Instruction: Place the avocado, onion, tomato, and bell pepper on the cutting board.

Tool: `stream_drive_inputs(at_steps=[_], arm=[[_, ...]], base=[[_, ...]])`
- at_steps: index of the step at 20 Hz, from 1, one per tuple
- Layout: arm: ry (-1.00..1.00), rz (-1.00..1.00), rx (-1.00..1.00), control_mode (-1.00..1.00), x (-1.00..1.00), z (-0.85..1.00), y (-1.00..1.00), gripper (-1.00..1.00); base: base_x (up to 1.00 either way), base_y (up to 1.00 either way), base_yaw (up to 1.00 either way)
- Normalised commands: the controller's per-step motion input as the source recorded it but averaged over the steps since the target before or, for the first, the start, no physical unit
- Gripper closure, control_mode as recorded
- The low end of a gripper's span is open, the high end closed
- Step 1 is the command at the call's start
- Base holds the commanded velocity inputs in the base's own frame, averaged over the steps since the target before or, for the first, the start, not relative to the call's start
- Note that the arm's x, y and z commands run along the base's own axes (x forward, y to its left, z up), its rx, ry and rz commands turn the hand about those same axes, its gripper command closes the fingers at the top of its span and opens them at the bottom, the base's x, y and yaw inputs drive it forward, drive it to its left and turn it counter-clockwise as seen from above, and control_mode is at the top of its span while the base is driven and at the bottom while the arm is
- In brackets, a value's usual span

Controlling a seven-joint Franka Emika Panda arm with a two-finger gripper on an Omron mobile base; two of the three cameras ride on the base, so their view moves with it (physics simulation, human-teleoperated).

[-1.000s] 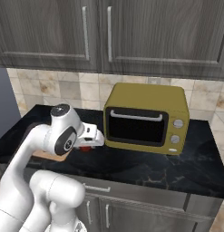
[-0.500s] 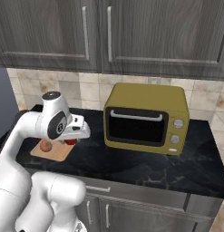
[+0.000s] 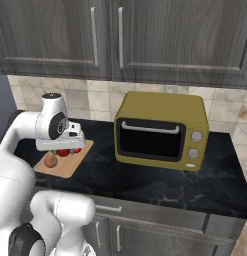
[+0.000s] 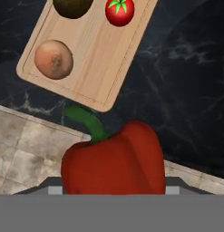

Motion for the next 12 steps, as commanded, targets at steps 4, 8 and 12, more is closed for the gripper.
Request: stream_drive_inputs(at_steps=[4, 8, 12], arm=[[0.14, 0.11, 0.06, -1.0, 0.41, 0.0, 0.38, 1.0], [0.09, 0.11, 0.05, -1.0, 0.54, -0.1, 0.35, 1.0], [0.09, 0.09, 0.04, -1.0, 0.59, -0.2, 0.23, 1.0]], base=[[0.0, 0.0, 0.0], [0.0, 0.0, 0.0], [0.0, 0.0, 0.0]])
